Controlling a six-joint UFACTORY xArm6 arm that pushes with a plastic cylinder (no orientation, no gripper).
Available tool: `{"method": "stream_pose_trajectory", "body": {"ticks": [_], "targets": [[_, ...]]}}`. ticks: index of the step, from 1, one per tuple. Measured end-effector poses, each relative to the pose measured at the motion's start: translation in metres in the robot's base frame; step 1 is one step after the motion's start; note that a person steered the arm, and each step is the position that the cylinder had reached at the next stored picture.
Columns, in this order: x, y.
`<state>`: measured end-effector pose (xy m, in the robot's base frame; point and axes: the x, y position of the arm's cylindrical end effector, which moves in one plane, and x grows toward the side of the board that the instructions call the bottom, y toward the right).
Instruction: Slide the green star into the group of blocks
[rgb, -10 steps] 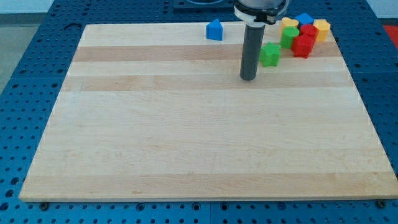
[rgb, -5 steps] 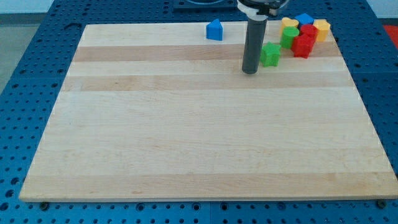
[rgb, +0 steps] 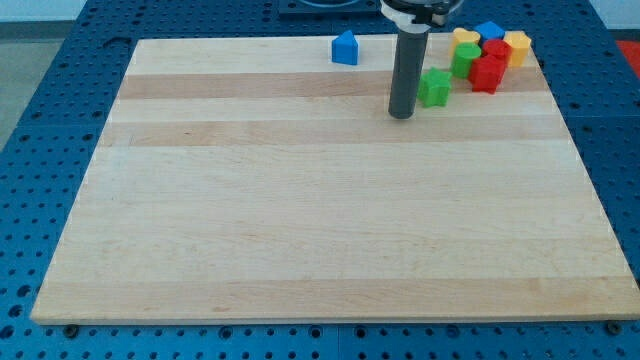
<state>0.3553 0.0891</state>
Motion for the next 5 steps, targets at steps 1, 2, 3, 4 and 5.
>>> {"method": "stream_pose_trajectory", "body": {"ticks": [1,2,3,4,5], "targets": [[-0.007,0.0],[-0.019,0.0],[-0.02,0.004],[-0.02,0.021],[-0.02,0.029]]}}
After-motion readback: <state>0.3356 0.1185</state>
